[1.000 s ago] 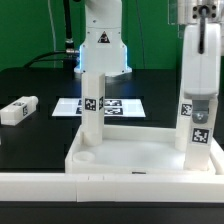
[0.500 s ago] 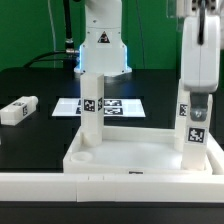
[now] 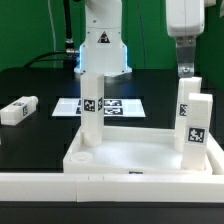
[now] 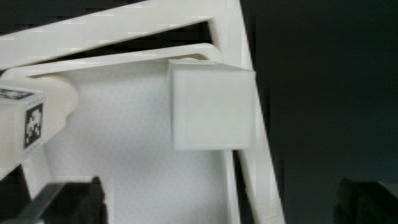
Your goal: Assemble desk
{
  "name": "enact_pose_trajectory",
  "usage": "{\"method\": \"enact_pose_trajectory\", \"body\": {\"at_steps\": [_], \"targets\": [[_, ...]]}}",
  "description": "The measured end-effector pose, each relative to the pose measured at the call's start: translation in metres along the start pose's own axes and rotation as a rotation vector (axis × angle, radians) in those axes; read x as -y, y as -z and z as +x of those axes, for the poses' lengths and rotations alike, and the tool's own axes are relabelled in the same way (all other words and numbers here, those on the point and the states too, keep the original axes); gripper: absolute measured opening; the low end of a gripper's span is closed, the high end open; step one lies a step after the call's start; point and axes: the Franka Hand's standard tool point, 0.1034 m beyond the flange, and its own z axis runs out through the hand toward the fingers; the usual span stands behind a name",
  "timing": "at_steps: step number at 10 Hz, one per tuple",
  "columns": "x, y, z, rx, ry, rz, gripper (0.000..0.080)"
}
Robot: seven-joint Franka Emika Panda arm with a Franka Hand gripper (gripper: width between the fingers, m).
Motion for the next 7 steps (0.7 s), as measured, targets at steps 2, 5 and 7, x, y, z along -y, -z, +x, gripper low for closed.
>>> {"method": "enact_pose_trajectory", "body": {"at_steps": [2,5,7], "targets": [[0.000,0.000,0.000,-0.001,0.000,-0.001,0.0649],[-0.002,0.000,0.002,-0.001,0.038,0.002,0.0649],[-0.018,0.010,0.030,0.015,0.145,0.001,0.0649]]}}
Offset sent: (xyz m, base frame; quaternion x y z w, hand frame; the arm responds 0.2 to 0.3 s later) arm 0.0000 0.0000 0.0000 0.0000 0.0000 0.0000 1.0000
